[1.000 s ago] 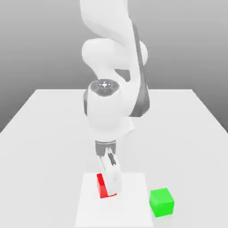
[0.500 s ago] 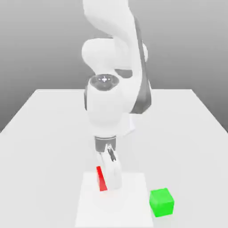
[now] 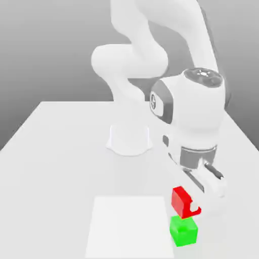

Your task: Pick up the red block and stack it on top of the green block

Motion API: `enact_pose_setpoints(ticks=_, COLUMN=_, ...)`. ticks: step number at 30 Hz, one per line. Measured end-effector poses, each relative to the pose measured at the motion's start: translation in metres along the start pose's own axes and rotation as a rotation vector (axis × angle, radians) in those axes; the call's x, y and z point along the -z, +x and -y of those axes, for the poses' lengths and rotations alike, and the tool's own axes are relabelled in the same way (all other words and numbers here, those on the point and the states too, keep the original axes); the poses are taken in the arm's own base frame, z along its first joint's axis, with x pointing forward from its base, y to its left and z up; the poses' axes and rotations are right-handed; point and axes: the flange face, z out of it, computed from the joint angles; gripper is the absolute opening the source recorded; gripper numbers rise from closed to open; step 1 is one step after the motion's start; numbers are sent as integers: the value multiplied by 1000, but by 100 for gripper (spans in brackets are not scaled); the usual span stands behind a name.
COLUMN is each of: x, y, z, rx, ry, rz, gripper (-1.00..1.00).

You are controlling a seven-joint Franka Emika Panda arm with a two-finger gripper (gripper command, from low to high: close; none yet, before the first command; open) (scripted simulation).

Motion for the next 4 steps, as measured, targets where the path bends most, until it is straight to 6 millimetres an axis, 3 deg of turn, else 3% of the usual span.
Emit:
enact_pose_setpoints(ticks=1, x=-8, y=0, z=-1, rx=1, ry=-1, rz=0, gripper=100)
enact_pose_setpoints(ticks=4, x=-8, y=0, z=-1, rx=1, ry=-1, rz=0, gripper=100)
